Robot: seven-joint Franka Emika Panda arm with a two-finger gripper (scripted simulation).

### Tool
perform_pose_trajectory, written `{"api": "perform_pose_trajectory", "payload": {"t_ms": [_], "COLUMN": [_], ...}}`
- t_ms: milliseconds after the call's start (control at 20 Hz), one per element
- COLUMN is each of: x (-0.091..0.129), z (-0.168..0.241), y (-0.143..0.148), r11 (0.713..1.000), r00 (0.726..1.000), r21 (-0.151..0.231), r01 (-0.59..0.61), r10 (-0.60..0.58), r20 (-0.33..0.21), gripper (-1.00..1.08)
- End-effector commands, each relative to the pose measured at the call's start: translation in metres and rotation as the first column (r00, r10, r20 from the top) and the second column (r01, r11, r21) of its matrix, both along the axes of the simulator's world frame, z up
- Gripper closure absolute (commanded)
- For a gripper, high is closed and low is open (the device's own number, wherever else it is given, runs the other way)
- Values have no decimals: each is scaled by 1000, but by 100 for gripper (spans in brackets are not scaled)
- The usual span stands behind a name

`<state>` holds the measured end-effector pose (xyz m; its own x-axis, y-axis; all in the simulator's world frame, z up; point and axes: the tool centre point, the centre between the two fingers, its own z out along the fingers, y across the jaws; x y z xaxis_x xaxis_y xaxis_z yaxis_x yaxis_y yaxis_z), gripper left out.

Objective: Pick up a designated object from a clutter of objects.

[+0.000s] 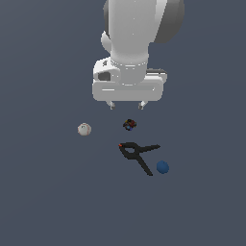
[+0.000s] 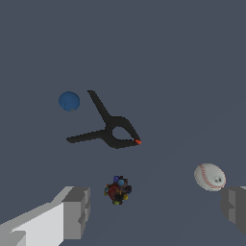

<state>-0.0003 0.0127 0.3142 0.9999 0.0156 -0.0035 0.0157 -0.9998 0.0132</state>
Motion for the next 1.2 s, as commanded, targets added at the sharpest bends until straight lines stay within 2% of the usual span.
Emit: {"api": "perform_pose_trajectory", "payload": {"t_ms": [0, 450, 850, 1150], "x": [0, -1, -1, -4], "z": [0, 7, 5, -11], "y": [0, -4, -3, -1], "r11": [1000, 999, 999, 1000], "r00": [1000, 1000, 1000, 1000], "r21": [0, -27, -26, -23], "r01": [0, -22, -18, 21], "r10": [0, 22, 19, -21], "r20": [0, 14, 14, 15], "gripper": [-92, -92, -92, -92]}}
